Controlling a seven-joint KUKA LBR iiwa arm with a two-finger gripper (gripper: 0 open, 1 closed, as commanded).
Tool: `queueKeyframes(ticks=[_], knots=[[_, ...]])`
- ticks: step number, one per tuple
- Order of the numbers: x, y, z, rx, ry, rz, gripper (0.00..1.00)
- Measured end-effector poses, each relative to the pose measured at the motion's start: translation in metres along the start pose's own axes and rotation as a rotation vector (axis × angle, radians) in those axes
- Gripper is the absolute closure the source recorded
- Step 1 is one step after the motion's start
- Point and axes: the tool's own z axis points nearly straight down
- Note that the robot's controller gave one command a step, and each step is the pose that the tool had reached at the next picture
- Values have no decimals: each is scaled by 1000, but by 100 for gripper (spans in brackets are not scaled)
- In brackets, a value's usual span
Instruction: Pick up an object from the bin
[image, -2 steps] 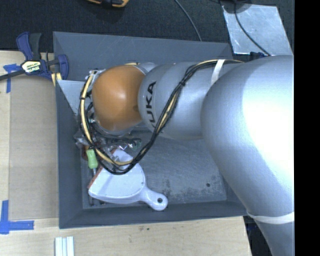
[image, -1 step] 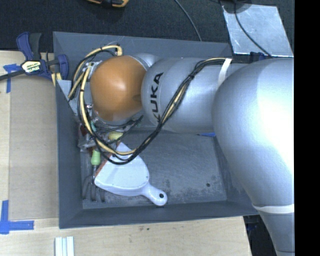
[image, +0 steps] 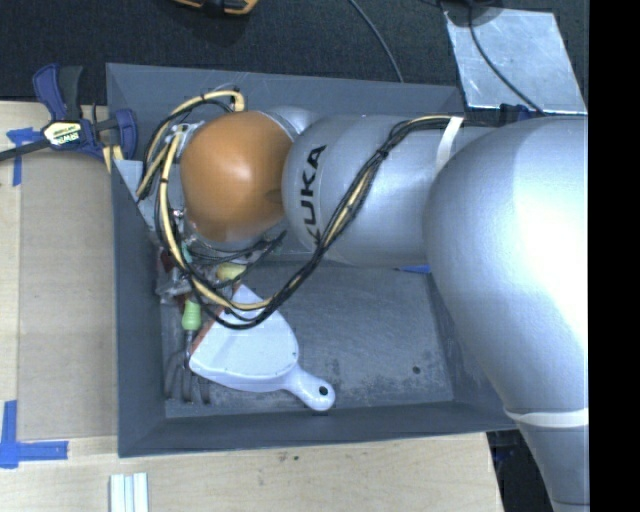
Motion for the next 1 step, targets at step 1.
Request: queueKeyframes(ticks=[1], knots=[[0, 1, -15, -3, 1, 1, 100]])
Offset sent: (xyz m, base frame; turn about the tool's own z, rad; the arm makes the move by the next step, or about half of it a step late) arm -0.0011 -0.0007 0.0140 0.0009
